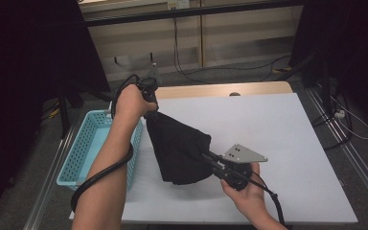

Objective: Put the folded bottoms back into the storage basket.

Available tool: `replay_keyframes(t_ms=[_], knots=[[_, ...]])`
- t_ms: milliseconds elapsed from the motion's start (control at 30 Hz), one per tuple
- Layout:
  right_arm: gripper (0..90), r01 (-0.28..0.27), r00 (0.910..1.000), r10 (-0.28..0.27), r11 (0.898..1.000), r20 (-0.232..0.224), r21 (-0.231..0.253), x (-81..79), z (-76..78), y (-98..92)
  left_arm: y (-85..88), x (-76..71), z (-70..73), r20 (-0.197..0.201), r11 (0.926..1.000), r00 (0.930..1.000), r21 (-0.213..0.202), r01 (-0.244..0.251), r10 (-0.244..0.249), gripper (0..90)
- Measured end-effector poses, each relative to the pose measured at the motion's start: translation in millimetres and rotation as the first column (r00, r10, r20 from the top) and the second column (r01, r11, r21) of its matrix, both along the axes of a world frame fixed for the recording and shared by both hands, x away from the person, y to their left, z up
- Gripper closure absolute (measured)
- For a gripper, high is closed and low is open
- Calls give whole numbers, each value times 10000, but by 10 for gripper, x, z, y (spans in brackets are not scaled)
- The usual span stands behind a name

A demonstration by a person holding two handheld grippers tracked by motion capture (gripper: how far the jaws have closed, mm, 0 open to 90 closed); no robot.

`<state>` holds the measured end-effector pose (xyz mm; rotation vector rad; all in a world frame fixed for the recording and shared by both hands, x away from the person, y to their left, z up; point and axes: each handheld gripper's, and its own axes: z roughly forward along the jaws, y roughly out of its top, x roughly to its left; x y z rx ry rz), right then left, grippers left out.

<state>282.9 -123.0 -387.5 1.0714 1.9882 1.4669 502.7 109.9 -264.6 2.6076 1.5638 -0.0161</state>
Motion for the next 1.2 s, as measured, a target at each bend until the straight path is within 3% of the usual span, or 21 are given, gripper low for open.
replay_keyframes(t_ms=[667, 1200], knots=[[833, -534, 9965, 519, 9983, 648, 218, 73, 278, 326, 399, 3, 408, 326, 9983, 9979, -174, -560, 565, 819], [834, -771, 9935, 738, 9964, 866, 350, 112, 402, 482, 558, 3, 586, 462, 9960, 9951, -217, -868, 877, 819]])
